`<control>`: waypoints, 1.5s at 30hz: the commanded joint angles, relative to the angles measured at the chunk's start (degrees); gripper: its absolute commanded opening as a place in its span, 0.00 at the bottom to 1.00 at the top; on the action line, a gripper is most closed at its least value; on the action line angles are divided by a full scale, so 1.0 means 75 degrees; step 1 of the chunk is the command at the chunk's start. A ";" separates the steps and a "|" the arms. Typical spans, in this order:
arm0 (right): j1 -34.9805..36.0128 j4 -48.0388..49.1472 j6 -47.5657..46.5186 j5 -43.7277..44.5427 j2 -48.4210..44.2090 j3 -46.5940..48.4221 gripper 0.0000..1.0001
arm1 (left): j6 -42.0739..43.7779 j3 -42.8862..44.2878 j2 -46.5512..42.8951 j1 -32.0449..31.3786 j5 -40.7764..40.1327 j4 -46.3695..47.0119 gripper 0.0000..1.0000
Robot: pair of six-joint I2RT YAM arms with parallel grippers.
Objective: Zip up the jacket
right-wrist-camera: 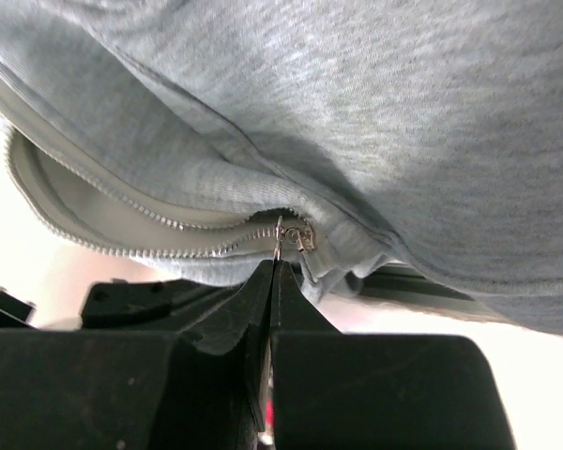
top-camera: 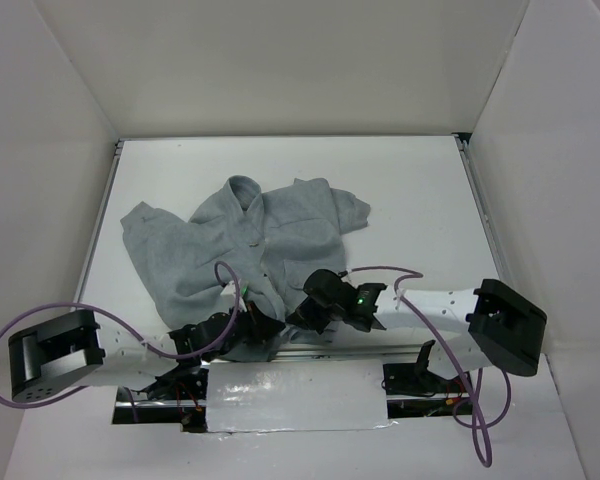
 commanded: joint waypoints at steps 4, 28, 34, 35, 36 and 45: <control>-0.0409 0.0410 0.1025 0.0617 -0.0216 -0.0228 0.00 | 0.0281 -0.1831 -0.0213 -0.0053 0.0341 0.0166 0.00; -0.0433 0.2611 0.2619 -0.1105 -0.0558 -0.1576 0.00 | 0.0375 -0.1819 -0.0575 -0.0182 0.0342 0.0003 0.00; -0.0421 0.3646 0.2831 -0.1647 0.0300 -0.1552 0.00 | 0.0387 -0.1807 -0.0880 -0.0322 0.0248 -0.0256 0.00; -0.0421 0.3575 0.2819 -0.1402 0.0125 -0.1517 0.00 | 0.0375 -0.1807 -0.0892 -0.0323 0.0236 -0.0268 0.00; -0.0433 0.3539 0.2807 -0.1249 0.0019 -0.1529 0.00 | 0.0387 -0.1807 -0.0881 -0.0346 0.0236 -0.0268 0.00; -0.1146 0.3644 0.2877 -0.0006 -0.0814 -0.1798 0.00 | 0.0422 -0.1796 -0.0658 -0.0404 0.0271 0.0001 0.00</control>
